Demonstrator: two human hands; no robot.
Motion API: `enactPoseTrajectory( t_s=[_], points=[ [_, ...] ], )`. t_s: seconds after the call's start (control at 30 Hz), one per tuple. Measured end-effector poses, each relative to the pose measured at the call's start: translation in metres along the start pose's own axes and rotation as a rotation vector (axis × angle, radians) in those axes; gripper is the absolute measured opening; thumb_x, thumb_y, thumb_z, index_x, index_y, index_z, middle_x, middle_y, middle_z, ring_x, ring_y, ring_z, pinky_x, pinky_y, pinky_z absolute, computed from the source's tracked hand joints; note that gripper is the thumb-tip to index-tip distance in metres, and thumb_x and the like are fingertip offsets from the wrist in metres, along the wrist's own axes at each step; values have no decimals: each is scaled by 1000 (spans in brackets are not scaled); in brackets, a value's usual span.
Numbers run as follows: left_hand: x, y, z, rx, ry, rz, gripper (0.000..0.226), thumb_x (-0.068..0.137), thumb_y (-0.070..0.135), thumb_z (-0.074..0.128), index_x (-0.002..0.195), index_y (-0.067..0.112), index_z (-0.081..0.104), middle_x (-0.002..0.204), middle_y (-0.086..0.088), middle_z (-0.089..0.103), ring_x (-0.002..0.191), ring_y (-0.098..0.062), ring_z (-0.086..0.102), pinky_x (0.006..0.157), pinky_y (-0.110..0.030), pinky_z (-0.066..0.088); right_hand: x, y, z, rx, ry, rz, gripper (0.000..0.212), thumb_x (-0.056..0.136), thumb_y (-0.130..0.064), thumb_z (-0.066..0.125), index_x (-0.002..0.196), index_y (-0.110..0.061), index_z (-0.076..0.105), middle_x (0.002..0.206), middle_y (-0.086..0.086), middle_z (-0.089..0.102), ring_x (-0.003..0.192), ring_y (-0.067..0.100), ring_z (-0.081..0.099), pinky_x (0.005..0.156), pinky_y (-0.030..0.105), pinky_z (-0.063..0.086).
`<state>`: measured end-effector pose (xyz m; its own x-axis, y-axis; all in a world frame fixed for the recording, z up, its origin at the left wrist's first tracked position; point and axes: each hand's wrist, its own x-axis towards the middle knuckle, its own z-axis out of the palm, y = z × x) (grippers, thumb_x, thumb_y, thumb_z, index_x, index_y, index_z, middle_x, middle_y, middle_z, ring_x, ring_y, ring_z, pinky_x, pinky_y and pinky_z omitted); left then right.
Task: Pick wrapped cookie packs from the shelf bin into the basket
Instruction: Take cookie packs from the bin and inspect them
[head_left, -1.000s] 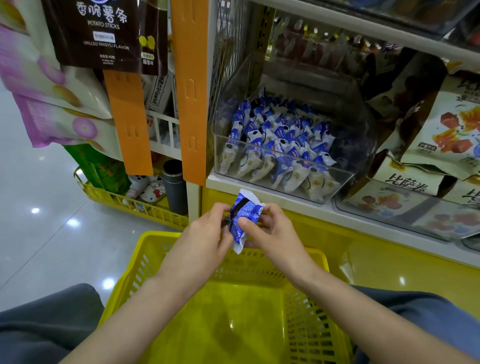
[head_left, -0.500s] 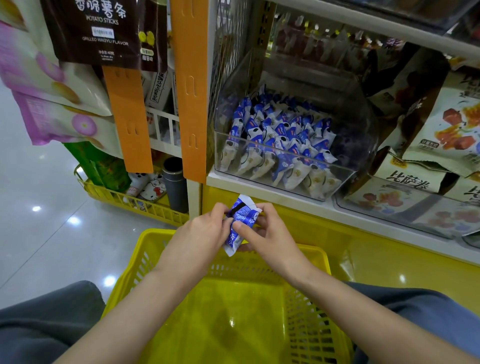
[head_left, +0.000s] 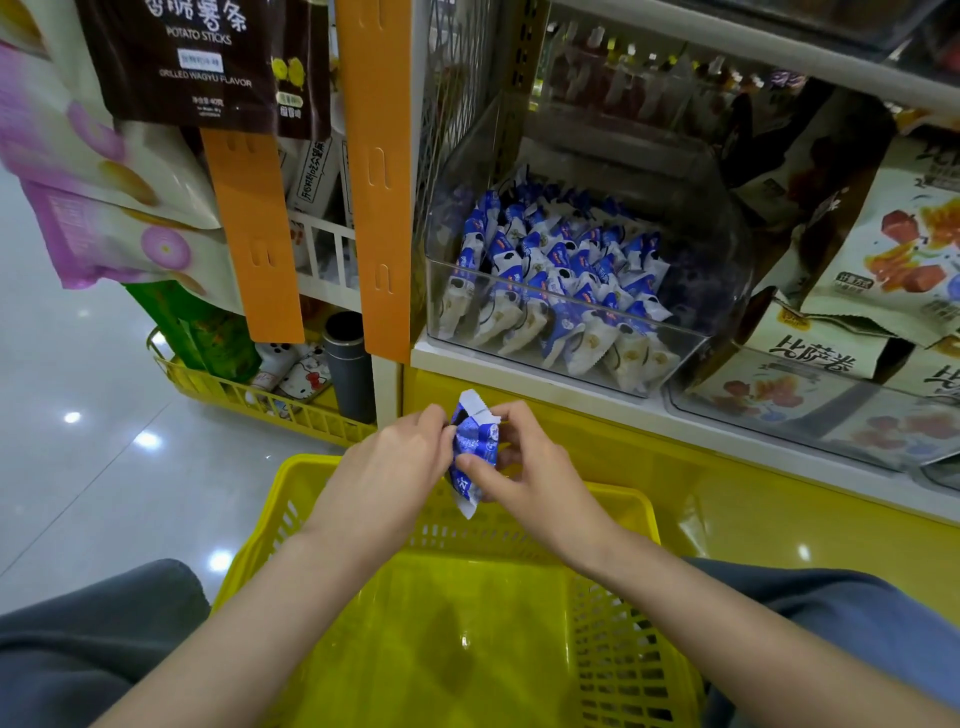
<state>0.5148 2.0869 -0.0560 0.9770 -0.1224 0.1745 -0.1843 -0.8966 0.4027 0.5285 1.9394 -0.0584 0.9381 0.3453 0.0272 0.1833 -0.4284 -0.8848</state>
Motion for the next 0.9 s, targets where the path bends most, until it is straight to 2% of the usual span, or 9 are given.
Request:
enactPoseTrajectory(
  t_s=[0.1, 0.23, 0.3, 0.4, 0.53, 0.6, 0.7, 0.77, 0.9],
  points=[
    [0, -2, 2, -149, -6, -33, 16, 98, 22, 38, 84, 15, 41, 73, 1, 49, 68, -26, 51, 56, -33, 35, -2, -1, 2, -13, 11, -68, 33, 82, -25, 68, 100, -36, 42, 102, -13, 59, 88, 2, 59, 77, 19, 49],
    [4, 3, 5, -574, 20, -193, 31, 98, 20, 37, 72, 15, 52, 64, -1, 55, 62, -20, 50, 58, -25, 39, 0, -4, 2, 92, 25, 7, 48, 78, -28, 72, 113, -23, 39, 116, -14, 50, 107, 6, 55, 96, 29, 46],
    [5, 7, 6, -804, -20, -315, 35, 98, 31, 36, 82, 11, 60, 76, -9, 63, 75, -27, 58, 75, -38, 50, 2, -4, 1, 90, 49, 34, 57, 75, -27, 74, 115, -25, 34, 109, -20, 46, 102, 6, 57, 92, 28, 49],
    [3, 13, 4, -1060, -60, -383, 40, 83, 55, 44, 90, 19, 61, 83, 1, 64, 74, -10, 60, 81, -44, 53, 2, 1, 2, -48, 95, 43, 76, 72, -32, 77, 128, -21, 27, 103, -24, 42, 103, 5, 55, 88, 17, 45],
    [4, 13, 4, -1028, -16, -339, 5, 90, 22, 56, 85, 20, 57, 91, -11, 64, 73, -17, 67, 69, -41, 58, 1, 4, 3, -68, 43, 52, 88, 70, -35, 77, 138, -21, 22, 108, -18, 44, 96, -3, 55, 84, 11, 44],
    [6, 10, 4, -996, 14, -363, 14, 92, 15, 53, 79, 19, 54, 80, -6, 62, 66, -14, 64, 62, -40, 56, 4, 2, 1, 17, 34, 86, 71, 73, -32, 74, 130, -25, 33, 109, -11, 50, 90, -4, 56, 82, 15, 46],
    [7, 7, 0, -951, 8, -341, 22, 94, 14, 49, 72, 17, 52, 67, -3, 55, 67, -22, 53, 66, -50, 51, 11, -5, -7, 215, 53, 105, 14, 88, -20, 60, 97, -25, 51, 93, 1, 61, 74, 5, 58, 71, 25, 48],
    [6, 7, -1, -923, -10, -312, 26, 94, 16, 48, 68, 18, 51, 63, -3, 50, 66, -21, 47, 63, -49, 48, 14, -5, -11, 185, 60, 49, 13, 90, -14, 57, 80, -22, 57, 78, -2, 61, 71, 8, 53, 68, 30, 44],
    [5, 13, -2, -1044, -54, -402, 26, 96, 17, 46, 71, 13, 52, 71, -9, 52, 70, -21, 52, 56, -30, 46, 11, -5, -15, -70, 113, -161, 15, 87, -18, 62, 75, -26, 59, 69, -14, 59, 66, -2, 52, 63, 19, 42]
  ],
)
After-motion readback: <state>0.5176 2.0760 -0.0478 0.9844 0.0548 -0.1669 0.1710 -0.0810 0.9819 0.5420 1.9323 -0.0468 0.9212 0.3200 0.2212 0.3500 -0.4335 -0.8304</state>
